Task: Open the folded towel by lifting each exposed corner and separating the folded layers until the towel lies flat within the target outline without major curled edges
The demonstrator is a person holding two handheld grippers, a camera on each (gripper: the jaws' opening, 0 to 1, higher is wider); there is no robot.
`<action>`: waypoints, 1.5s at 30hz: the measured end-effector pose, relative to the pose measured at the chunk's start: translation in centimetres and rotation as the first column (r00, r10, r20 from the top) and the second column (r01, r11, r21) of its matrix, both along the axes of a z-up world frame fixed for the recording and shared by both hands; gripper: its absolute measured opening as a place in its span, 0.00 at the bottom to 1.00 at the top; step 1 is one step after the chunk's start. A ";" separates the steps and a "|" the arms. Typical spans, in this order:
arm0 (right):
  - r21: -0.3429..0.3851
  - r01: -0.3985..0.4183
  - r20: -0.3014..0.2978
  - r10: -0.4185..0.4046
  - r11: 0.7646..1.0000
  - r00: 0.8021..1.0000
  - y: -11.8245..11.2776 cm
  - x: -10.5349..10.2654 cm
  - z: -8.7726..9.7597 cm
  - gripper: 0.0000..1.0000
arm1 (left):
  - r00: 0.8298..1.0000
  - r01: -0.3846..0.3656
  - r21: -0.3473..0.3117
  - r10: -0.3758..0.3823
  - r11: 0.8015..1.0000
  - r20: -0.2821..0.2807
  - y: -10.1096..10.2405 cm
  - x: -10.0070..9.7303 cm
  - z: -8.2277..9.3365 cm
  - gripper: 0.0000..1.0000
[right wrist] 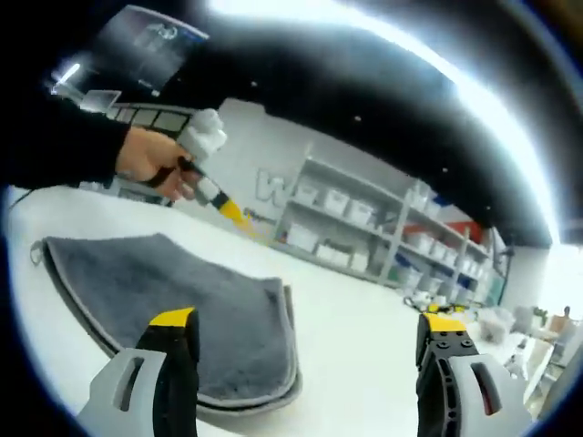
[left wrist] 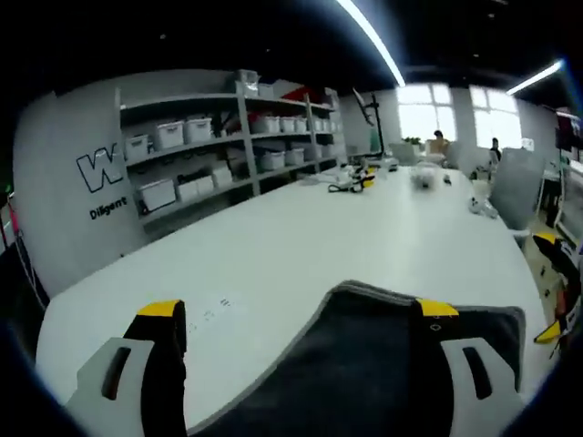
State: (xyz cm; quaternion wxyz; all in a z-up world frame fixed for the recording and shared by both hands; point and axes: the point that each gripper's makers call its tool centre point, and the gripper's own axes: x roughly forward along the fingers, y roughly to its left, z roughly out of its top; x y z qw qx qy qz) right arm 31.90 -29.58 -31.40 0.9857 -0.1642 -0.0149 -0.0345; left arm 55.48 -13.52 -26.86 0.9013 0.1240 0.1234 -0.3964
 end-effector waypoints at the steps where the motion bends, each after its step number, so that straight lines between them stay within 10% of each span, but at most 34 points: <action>1: 0.014 -0.010 -0.007 0.010 1.000 1.000 -0.1 0.2 0.1 1.00 | 1.000 -0.013 -0.008 0.013 1.000 -0.002 1.0 -0.4 0.3 1.00; 20: 0.041 -0.084 -0.022 0.085 0.996 0.996 1.0 0.2 2.8 1.00 | 0.983 -0.146 -0.090 0.154 0.985 0.095 17.9 -8.5 2.7 1.00; 45: 0.075 -0.058 -0.043 0.061 0.995 0.997 -1.3 -1.2 3.1 1.00 | 0.943 -0.299 -0.164 0.317 0.940 0.102 27.0 -17.8 -1.0 1.00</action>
